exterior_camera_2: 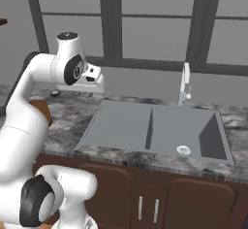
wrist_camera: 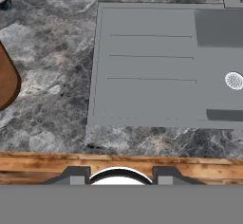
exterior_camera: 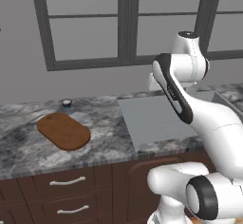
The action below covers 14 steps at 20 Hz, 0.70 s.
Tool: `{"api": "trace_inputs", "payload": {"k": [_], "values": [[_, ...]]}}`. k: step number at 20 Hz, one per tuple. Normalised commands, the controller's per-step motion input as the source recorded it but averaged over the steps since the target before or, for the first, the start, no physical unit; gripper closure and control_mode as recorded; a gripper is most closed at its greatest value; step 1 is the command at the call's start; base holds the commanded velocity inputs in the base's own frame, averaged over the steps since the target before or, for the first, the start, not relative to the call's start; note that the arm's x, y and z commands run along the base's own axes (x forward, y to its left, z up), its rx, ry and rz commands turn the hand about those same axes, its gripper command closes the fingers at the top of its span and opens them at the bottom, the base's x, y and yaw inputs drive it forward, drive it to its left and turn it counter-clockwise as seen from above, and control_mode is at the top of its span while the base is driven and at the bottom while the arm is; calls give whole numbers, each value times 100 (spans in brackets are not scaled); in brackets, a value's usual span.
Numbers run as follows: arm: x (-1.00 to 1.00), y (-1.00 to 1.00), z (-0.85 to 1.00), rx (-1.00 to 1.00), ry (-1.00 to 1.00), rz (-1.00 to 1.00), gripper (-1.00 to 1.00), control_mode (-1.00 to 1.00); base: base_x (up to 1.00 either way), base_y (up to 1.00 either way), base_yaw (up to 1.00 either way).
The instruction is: Open the drawer on the left and place the cutting tools on the cutting board.
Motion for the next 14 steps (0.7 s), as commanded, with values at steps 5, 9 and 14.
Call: {"api": "trace_inputs", "payload": {"k": [5, 9, 14], "values": [[-20, 10, -1, -3, 0, 0, -100, -100, 0, 0, 0], [-52, 68, 0, -18, -4, 4, -100, -100, 0, 0, 0], [-69, 100, 0, -27, -3, 8, -100, -100, 0, 0, 0]]}}
